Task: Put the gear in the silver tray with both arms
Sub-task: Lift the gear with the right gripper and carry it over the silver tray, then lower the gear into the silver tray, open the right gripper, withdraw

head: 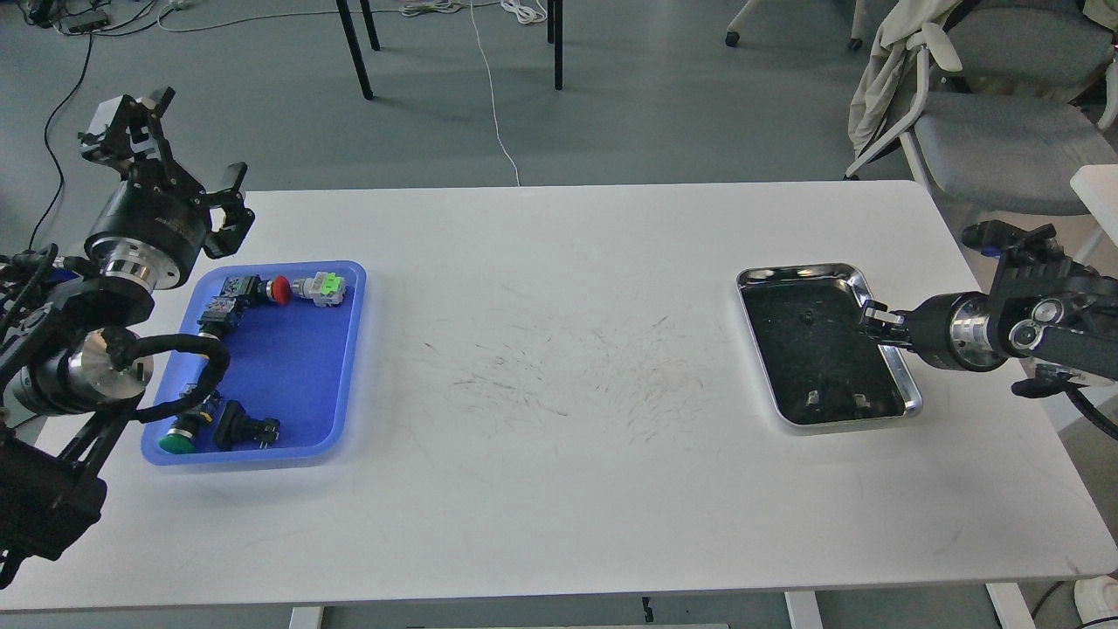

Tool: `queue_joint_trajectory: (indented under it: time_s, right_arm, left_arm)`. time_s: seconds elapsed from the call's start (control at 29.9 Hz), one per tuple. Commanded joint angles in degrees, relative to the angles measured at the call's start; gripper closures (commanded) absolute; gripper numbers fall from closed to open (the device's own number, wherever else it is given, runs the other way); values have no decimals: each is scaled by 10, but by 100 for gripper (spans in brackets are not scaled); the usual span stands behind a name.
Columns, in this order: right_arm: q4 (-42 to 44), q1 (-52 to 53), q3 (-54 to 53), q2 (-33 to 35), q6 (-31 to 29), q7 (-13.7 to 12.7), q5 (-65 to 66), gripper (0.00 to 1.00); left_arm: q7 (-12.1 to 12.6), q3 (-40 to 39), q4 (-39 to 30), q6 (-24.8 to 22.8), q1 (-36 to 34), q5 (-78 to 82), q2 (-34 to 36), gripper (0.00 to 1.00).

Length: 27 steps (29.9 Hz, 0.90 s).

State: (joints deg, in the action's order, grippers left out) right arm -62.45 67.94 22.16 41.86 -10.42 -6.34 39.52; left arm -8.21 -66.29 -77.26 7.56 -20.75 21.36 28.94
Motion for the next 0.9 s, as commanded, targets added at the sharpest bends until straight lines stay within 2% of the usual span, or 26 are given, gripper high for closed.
queue_joint_trajectory:
  time_s: [0.0,0.17,0.4,0.6,0.64,0.67,0.7,0.87]
  right_arm:
    - [2,-11,0,-6,0,-1,3,98]
    - [8,-21,-1,-35,10,-1,4,95]
    - [15,-23,-4,-57,13,-2,3,79]
    - [12,-22,-7,-51,12,-2,-2,51]
    - [12,-22,-13,-50,11,-2,-5,42]
    - [11,-23,-24,-49,11,-2,-7,27]
    - [8,-23,-33,-43,10,-2,-8,18]
    - [5,-19,-76,-28,9,-2,-11,11]
  left_arm:
    - [0,0,0,0,0,1,-5,2]
    - [-1,0,0,0,0,1,-5,2]
    - [-1,0,1,0,0,0,-3,2]
    - [-1,0,1,0,0,0,-2,2]
    - [-1,0,1,0,0,1,-2,2]
    - [-1,-1,1,1,0,1,-3,2]
    - [-1,-1,1,1,0,1,-3,2]
    - [-1,0,2,1,0,1,-4,2]
